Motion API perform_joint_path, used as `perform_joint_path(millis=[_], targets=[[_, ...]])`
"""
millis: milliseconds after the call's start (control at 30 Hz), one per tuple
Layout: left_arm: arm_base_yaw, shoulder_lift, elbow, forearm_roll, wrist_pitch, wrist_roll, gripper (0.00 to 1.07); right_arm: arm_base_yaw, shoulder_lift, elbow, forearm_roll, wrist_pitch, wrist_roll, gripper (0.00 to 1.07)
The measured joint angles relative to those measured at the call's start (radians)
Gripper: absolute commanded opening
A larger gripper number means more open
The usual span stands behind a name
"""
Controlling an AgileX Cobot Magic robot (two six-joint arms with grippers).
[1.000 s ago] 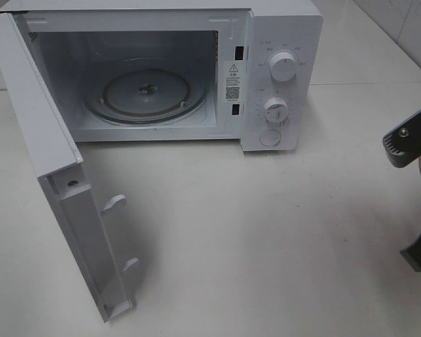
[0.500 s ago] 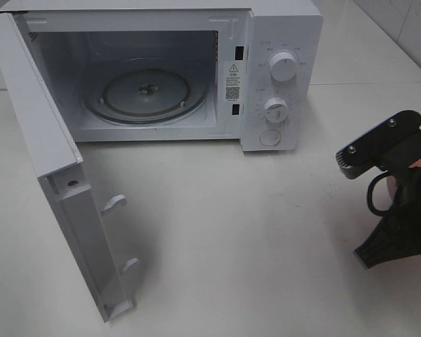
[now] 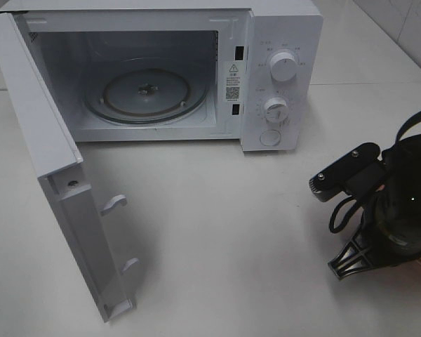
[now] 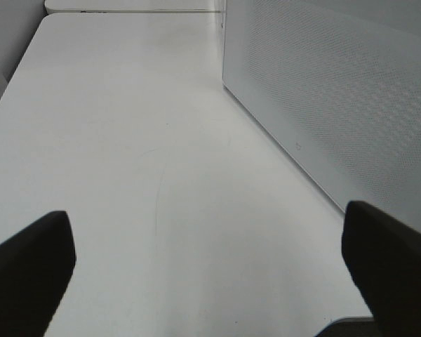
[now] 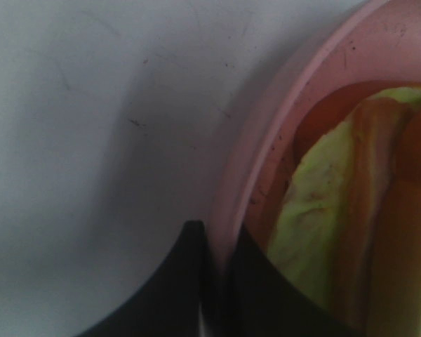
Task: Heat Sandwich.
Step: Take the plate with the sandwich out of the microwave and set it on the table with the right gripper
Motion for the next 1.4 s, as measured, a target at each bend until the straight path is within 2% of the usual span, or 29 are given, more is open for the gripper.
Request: perform_joint_path(millis=[300,500,967,1100,1133,1167,1200,1267,1300,1400], targets=[[0.000,0.000,0.000,0.000,0.000,0.000,0.98,-0.089,0.096,-0.001,-0.046,-0.055,0.019,0.00],[0.000,0.000,0.000,0.000,0.000,0.000,0.98,-0.106,0.109,-0.001,-0.052,-0.065,0.031,0.02],[0.000,0.000,0.000,0.000,0.000,0.000,0.98,-0.108,0.109,-0.001,-0.053,-0.076,0.031,0.18],[0.000,0.000,0.000,0.000,0.000,0.000,0.98,-0.108,0.109,-0.001,-0.054,-0.080,0.033,0.33],[0.000,0.000,0.000,0.000,0.000,0.000,0.98,-0.108,0.109,-0.001,-0.052,-0.102,0.038,0.46],[0.000,0.000,0.000,0.000,0.000,0.000,0.98,-0.108,0.109,-0.001,-0.052,-0.105,0.038,0.53],[0.000,0.000,0.000,0.000,0.000,0.000,0.98,-0.108,0.109,-0.001,-0.052,-0.105,0.038,0.53],[0.000,0.000,0.000,0.000,0.000,0.000,0.98,-0.108,0.105,-0.003,-0.052,-0.100,0.036,0.66],[0.000,0.000,0.000,0.000,0.000,0.000,0.98,-0.108,0.104,-0.004,-0.052,-0.095,0.031,0.77],[0.000,0.000,0.000,0.000,0.000,0.000,0.98,-0.108,0.097,-0.008,-0.052,-0.093,0.029,0.84]])
